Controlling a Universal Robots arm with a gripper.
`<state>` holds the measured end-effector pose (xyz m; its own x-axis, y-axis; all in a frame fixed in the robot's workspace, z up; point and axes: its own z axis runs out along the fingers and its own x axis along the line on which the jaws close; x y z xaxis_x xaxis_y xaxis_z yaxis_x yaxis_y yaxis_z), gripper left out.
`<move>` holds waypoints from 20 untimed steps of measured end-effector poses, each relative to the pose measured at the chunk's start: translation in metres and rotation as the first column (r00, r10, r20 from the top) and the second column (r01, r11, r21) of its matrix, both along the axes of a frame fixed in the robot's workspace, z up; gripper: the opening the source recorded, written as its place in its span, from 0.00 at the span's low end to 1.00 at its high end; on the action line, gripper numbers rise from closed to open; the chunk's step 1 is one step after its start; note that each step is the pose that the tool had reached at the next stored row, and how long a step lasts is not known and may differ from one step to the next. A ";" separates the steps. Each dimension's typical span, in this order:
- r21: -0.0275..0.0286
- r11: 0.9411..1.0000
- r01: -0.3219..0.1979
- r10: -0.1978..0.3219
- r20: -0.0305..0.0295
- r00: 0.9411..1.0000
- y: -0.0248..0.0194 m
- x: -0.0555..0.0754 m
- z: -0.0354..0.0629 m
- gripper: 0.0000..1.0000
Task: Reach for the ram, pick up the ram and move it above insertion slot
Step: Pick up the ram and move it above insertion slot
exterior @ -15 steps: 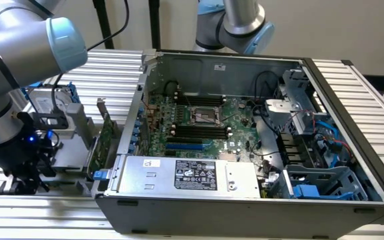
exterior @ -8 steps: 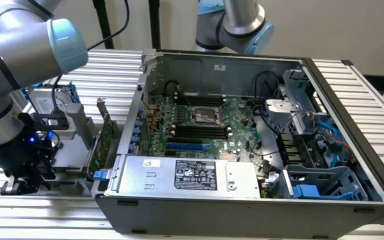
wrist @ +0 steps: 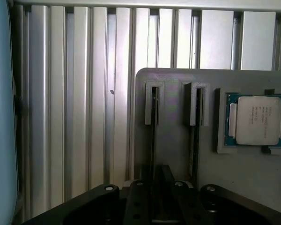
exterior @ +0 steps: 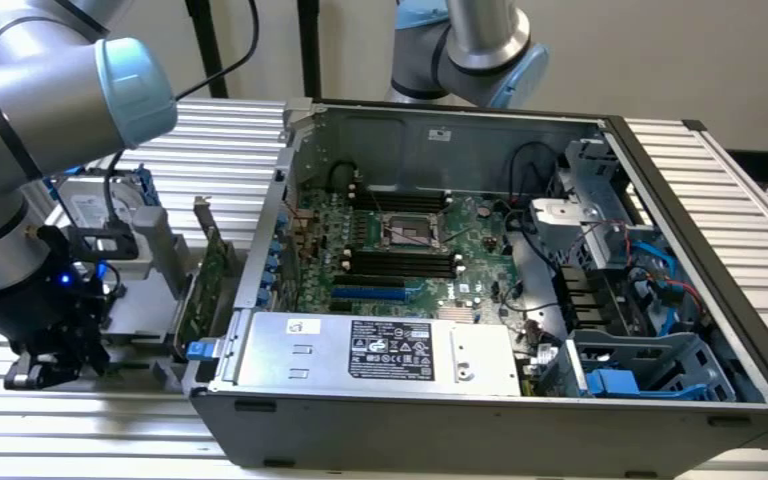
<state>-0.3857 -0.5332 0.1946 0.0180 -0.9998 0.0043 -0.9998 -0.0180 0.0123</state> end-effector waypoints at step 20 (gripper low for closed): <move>-0.002 1.000 0.011 -0.011 -0.008 1.000 0.0005 0.002 0.0004 0.14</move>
